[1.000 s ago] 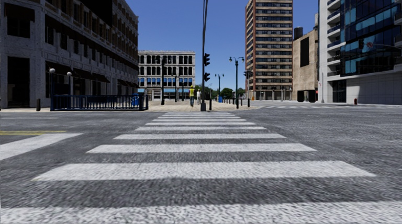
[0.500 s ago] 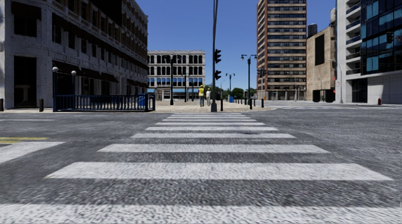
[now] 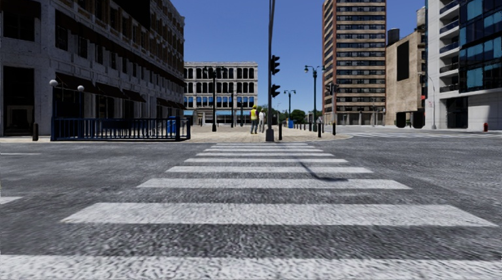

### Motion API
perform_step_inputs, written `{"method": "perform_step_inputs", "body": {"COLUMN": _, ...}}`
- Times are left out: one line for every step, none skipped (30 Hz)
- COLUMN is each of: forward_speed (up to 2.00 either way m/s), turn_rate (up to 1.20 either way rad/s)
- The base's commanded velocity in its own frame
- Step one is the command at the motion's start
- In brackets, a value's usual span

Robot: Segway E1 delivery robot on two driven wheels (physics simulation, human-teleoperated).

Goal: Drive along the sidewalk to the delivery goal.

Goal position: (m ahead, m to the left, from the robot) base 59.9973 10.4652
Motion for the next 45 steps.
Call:
{"method": "perform_step_inputs", "body": {"forward_speed": 2.00, "turn_rate": 0.21}}
{"method": "perform_step_inputs", "body": {"forward_speed": 2.00, "turn_rate": 0.46}}
{"method": "perform_step_inputs", "body": {"forward_speed": 2.00, "turn_rate": 0.61}}
{"method": "perform_step_inputs", "body": {"forward_speed": 2.00, "turn_rate": 0.64}}
{"method": "perform_step_inputs", "body": {"forward_speed": 2.00, "turn_rate": 0.64}}
{"method": "perform_step_inputs", "body": {"forward_speed": 2.00, "turn_rate": 0.56}}
{"method": "perform_step_inputs", "body": {"forward_speed": 2.00, "turn_rate": 0.10}}
{"method": "perform_step_inputs", "body": {"forward_speed": 2.00, "turn_rate": 0.01}}
{"method": "perform_step_inputs", "body": {"forward_speed": 2.00, "turn_rate": 0.00}}
{"method": "perform_step_inputs", "body": {"forward_speed": 2.00, "turn_rate": 0.00}}
{"method": "perform_step_inputs", "body": {"forward_speed": 2.00, "turn_rate": 0.00}}
{"method": "perform_step_inputs", "body": {"forward_speed": 2.00, "turn_rate": 0.00}}
{"method": "perform_step_inputs", "body": {"forward_speed": 2.00, "turn_rate": 0.00}}
{"method": "perform_step_inputs", "body": {"forward_speed": 2.00, "turn_rate": 0.00}}
{"method": "perform_step_inputs", "body": {"forward_speed": 2.00, "turn_rate": 0.00}}
{"method": "perform_step_inputs", "body": {"forward_speed": 2.00, "turn_rate": 0.00}}
{"method": "perform_step_inputs", "body": {"forward_speed": 2.00, "turn_rate": 0.00}}
{"method": "perform_step_inputs", "body": {"forward_speed": 2.00, "turn_rate": 0.00}}
{"method": "perform_step_inputs", "body": {"forward_speed": 2.00, "turn_rate": 0.00}}
{"method": "perform_step_inputs", "body": {"forward_speed": 2.00, "turn_rate": 0.00}}
{"method": "perform_step_inputs", "body": {"forward_speed": 2.00, "turn_rate": 0.00}}
{"method": "perform_step_inputs", "body": {"forward_speed": 2.00, "turn_rate": 0.00}}
{"method": "perform_step_inputs", "body": {"forward_speed": 2.00, "turn_rate": 0.00}}
{"method": "perform_step_inputs", "body": {"forward_speed": 2.00, "turn_rate": 0.00}}
{"method": "perform_step_inputs", "body": {"forward_speed": 2.00, "turn_rate": 0.00}}
{"method": "perform_step_inputs", "body": {"forward_speed": 2.00, "turn_rate": 0.00}}
{"method": "perform_step_inputs", "body": {"forward_speed": 2.00, "turn_rate": 0.00}}
{"method": "perform_step_inputs", "body": {"forward_speed": 2.00, "turn_rate": 0.00}}
{"method": "perform_step_inputs", "body": {"forward_speed": 2.00, "turn_rate": 0.00}}
{"method": "perform_step_inputs", "body": {"forward_speed": 2.00, "turn_rate": 0.00}}
{"method": "perform_step_inputs", "body": {"forward_speed": 2.00, "turn_rate": 0.00}}
{"method": "perform_step_inputs", "body": {"forward_speed": 2.00, "turn_rate": 0.00}}
{"method": "perform_step_inputs", "body": {"forward_speed": 2.00, "turn_rate": 0.00}}
{"method": "perform_step_inputs", "body": {"forward_speed": 2.00, "turn_rate": 0.00}}
{"method": "perform_step_inputs", "body": {"forward_speed": 2.00, "turn_rate": 0.00}}
{"method": "perform_step_inputs", "body": {"forward_speed": 2.00, "turn_rate": 0.00}}
{"method": "perform_step_inputs", "body": {"forward_speed": 2.00, "turn_rate": 0.00}}
{"method": "perform_step_inputs", "body": {"forward_speed": 2.00, "turn_rate": 0.00}}
{"method": "perform_step_inputs", "body": {"forward_speed": 2.00, "turn_rate": 0.00}}
{"method": "perform_step_inputs", "body": {"forward_speed": 2.00, "turn_rate": 0.00}}
{"method": "perform_step_inputs", "body": {"forward_speed": 2.00, "turn_rate": 0.00}}
{"method": "perform_step_inputs", "body": {"forward_speed": 2.00, "turn_rate": 0.00}}
{"method": "perform_step_inputs", "body": {"forward_speed": 2.00, "turn_rate": 0.00}}
{"method": "perform_step_inputs", "body": {"forward_speed": 2.00, "turn_rate": -0.32}}
{"method": "perform_step_inputs", "body": {"forward_speed": 2.00, "turn_rate": -0.62}}
